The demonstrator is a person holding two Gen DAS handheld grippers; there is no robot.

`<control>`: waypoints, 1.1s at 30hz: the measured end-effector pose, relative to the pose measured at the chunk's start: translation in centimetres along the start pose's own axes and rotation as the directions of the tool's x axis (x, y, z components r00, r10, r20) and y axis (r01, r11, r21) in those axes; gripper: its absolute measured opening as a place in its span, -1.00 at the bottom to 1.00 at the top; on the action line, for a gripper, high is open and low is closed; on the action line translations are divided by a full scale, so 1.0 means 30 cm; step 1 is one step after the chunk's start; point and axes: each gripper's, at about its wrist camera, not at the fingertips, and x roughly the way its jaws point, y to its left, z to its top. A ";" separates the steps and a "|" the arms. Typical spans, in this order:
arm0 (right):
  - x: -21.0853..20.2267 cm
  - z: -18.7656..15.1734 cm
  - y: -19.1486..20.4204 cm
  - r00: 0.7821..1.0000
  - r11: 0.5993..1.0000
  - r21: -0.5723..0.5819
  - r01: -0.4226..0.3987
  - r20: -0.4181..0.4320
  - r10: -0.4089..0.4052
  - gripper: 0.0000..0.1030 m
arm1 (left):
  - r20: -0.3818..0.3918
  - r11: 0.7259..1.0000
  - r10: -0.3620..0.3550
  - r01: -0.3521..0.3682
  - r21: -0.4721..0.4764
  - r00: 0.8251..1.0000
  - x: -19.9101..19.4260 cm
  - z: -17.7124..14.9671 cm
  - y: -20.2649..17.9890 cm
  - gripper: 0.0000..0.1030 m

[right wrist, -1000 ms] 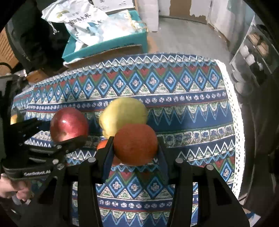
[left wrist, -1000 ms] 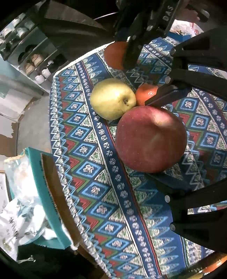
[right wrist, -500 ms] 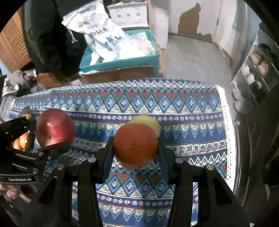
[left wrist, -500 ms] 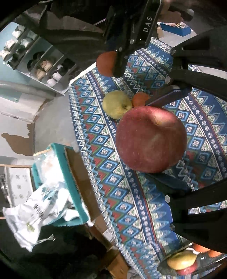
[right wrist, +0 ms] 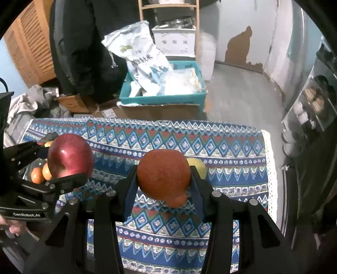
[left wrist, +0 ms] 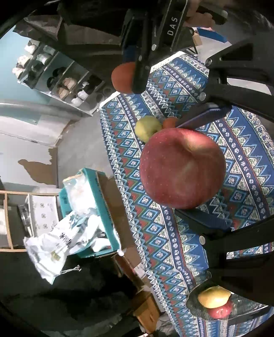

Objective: Organize fruits
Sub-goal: 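Carry the apple in the left tool and the orange in the right tool over the bowl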

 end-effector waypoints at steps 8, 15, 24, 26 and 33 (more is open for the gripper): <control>-0.048 0.026 0.075 0.999 0.999 -0.038 -0.021 0.038 0.022 -0.11 | 0.045 1.000 0.014 -0.014 -0.004 0.999 -0.093 -0.019 0.026 0.45; -0.095 0.071 0.168 0.996 0.996 -0.077 -0.046 0.078 0.052 -0.11 | 0.091 0.999 0.038 -0.038 -0.007 0.995 -0.177 -0.031 0.058 0.45; -0.122 0.114 0.294 0.991 0.987 -0.136 -0.083 0.096 0.097 -0.11 | 0.130 0.998 0.054 -0.048 -0.047 0.990 -0.263 -0.072 0.133 0.45; -0.117 0.121 0.321 0.990 0.985 -0.148 -0.092 0.092 0.106 -0.11 | 0.137 0.997 0.058 -0.052 -0.052 0.989 -0.277 -0.084 0.151 0.45; -0.094 0.149 0.416 0.988 0.977 -0.179 -0.119 0.078 0.135 -0.11 | 0.142 0.994 0.074 -0.062 -0.085 0.987 -0.313 -0.126 0.230 0.45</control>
